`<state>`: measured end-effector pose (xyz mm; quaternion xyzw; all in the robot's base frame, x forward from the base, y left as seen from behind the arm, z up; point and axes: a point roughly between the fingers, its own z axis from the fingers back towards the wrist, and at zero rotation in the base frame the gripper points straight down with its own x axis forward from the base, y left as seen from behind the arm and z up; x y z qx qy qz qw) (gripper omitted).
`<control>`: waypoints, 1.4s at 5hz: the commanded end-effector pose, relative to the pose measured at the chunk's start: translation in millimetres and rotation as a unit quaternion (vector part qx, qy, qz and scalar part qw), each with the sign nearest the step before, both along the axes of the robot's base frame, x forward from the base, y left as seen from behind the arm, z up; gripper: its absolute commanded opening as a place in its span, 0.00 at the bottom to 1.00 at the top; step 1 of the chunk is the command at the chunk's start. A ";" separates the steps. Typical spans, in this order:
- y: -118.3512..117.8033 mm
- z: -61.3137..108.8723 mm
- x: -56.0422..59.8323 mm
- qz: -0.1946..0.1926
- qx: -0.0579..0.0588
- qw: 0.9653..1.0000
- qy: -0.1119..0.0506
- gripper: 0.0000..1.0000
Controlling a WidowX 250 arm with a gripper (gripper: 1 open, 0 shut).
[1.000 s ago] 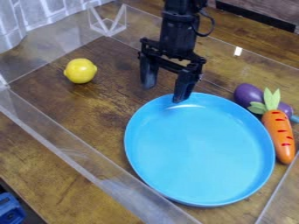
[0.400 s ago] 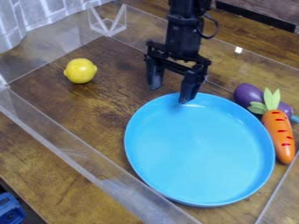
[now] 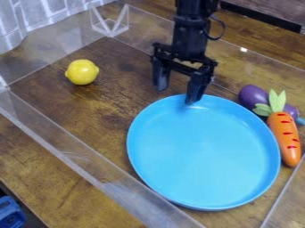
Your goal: Remove the purple eggplant from the blue tray and put it on the table
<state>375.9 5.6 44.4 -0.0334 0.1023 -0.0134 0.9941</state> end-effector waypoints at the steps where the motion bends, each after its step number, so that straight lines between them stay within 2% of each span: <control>1: 9.7 18.4 14.0 0.009 0.004 0.999 -0.031 1.00; 3: 20.0 12.4 22.9 0.017 0.012 0.999 -0.028 1.00; 7: 17.0 -3.2 28.9 0.019 0.009 1.000 -0.016 1.00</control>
